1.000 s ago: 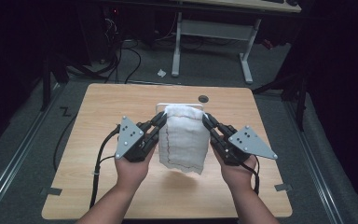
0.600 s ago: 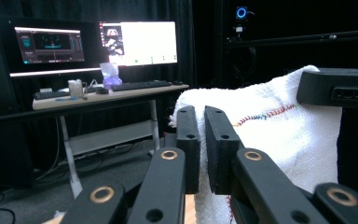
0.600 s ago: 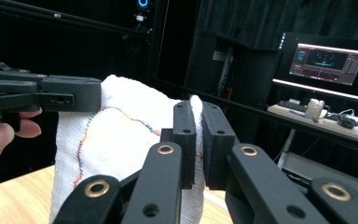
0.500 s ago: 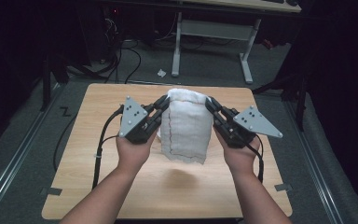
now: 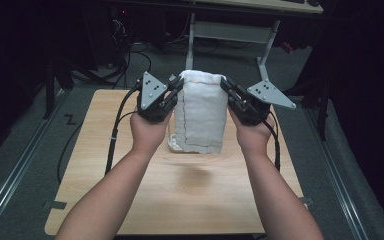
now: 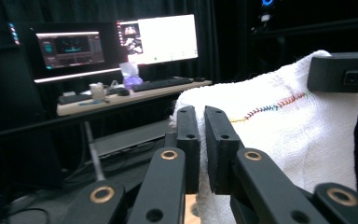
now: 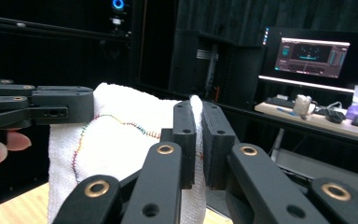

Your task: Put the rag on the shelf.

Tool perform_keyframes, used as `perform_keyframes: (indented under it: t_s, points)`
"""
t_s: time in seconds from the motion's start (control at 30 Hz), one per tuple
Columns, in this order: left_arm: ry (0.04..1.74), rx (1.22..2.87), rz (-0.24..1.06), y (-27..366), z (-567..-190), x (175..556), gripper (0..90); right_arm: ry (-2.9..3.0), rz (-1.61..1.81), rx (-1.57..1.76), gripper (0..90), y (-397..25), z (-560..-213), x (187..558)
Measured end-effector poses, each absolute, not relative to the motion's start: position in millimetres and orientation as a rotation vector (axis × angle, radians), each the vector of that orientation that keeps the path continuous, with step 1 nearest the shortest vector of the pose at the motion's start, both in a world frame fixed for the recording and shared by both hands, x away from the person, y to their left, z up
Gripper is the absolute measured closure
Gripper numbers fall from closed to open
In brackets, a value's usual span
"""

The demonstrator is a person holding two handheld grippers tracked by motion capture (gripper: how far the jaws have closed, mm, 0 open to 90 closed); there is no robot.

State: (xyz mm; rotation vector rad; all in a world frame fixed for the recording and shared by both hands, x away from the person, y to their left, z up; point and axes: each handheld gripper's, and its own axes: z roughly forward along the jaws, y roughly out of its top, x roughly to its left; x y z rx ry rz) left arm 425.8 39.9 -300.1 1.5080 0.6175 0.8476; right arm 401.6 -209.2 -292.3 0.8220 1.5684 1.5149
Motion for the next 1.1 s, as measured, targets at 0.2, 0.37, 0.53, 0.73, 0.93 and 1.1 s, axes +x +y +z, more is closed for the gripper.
perform_keyframes:
  t_s: [0.2, 0.37, 0.53, 0.73, 0.93, 1.1]
  points:
    - [0.626, 1.544, 0.882, 42, -302, 453, 85.3, 1.599, 1.504, 0.869, 85.8, -206, -296, 431]
    - [0.653, 1.545, 0.855, 44, -304, 475, 85.2, 1.625, 1.469, 0.910, 85.8, -201, -298, 452]
    - [0.701, 1.552, 0.826, 46, -308, 497, 85.0, 1.655, 1.471, 0.938, 85.8, -199, -297, 477]
    - [0.797, 1.570, 0.742, 44, -319, 526, 84.8, 1.688, 1.458, 0.996, 85.7, -201, -307, 505]
    - [0.857, 1.642, 0.695, 37, -339, 552, 84.3, 1.795, 1.340, 1.061, 85.6, -202, -337, 541]
    - [0.921, 1.697, 0.632, 33, -356, 564, 78.2, 1.849, 1.300, 1.118, 85.3, -205, -353, 555]
